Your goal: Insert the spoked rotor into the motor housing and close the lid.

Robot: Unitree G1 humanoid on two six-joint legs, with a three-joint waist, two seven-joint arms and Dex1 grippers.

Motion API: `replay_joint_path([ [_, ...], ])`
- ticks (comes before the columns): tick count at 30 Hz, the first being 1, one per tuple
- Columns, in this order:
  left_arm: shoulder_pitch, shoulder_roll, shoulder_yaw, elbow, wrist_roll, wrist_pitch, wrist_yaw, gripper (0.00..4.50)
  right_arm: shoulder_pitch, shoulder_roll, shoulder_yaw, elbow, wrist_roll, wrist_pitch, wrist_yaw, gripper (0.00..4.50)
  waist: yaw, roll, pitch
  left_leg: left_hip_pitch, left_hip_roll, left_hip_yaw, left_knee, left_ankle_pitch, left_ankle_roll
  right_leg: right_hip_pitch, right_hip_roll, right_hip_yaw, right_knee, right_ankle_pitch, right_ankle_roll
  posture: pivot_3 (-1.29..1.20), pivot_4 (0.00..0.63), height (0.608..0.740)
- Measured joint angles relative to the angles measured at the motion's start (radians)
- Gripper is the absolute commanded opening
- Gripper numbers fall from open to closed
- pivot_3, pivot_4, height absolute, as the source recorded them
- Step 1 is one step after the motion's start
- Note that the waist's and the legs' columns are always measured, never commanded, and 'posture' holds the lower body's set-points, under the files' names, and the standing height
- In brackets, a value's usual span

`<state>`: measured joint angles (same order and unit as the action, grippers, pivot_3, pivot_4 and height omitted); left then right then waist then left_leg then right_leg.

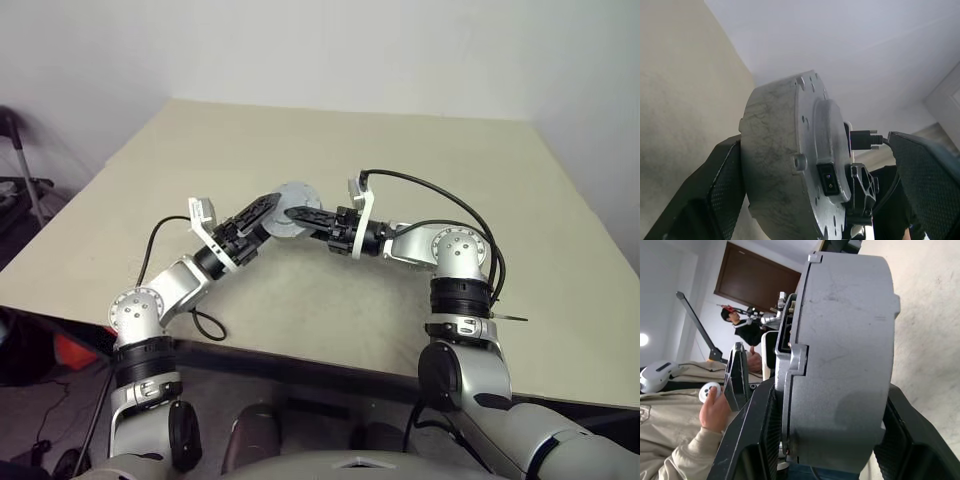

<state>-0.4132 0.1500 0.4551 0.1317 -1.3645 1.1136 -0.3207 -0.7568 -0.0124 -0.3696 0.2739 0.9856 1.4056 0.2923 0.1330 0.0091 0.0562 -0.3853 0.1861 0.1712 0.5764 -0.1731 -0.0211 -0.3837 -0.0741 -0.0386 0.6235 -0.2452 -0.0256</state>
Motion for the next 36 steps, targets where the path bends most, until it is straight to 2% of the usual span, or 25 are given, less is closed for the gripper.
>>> replay_joint_path([
  [5,-0.022,-0.068,-0.040,0.024,0.032,-0.056,-0.003,4.48,-0.001,-0.011,-0.002,0.000,0.000,0.003,-0.003,2.14,0.003,0.000,0.000,0.000,0.000,0.000,0.001,0.000,0.000,0.001,0.000,0.001,0.000,0.001,0.002,0.00,0.000,0.740],
  [8,-0.034,-0.090,-0.071,0.040,0.049,-0.069,-0.010,3.93,-0.003,-0.013,-0.002,0.000,0.000,0.003,-0.006,2.14,0.003,0.000,0.000,0.000,0.000,0.000,0.001,0.000,0.000,0.001,0.000,0.001,0.000,0.001,0.002,0.00,0.000,0.740],
  [10,-0.044,-0.103,-0.078,0.066,0.055,-0.082,-0.026,3.35,-0.005,-0.013,-0.005,0.001,0.001,0.004,-0.009,2.14,0.001,0.000,0.000,0.000,0.000,0.000,0.001,0.000,0.000,0.000,0.000,0.001,0.000,0.001,0.002,0.00,0.000,0.740],
  [13,-0.056,-0.108,-0.070,0.087,0.050,-0.093,-0.051,2.95,-0.006,-0.012,-0.015,0.001,0.013,0.006,-0.002,2.14,0.000,-0.001,0.000,0.000,0.000,0.000,0.001,0.000,0.000,0.000,0.000,0.001,0.000,0.001,0.002,0.00,0.000,0.740],
  [36,-0.045,-0.104,-0.052,0.109,0.031,-0.113,-0.052,2.93,-0.027,-0.010,0.003,0.050,-0.003,-0.021,0.012,2.14,0.001,-0.001,0.000,0.000,0.000,0.000,0.001,0.000,0.000,0.000,0.000,0.001,0.000,0.001,0.001,0.00,0.000,0.740],
])
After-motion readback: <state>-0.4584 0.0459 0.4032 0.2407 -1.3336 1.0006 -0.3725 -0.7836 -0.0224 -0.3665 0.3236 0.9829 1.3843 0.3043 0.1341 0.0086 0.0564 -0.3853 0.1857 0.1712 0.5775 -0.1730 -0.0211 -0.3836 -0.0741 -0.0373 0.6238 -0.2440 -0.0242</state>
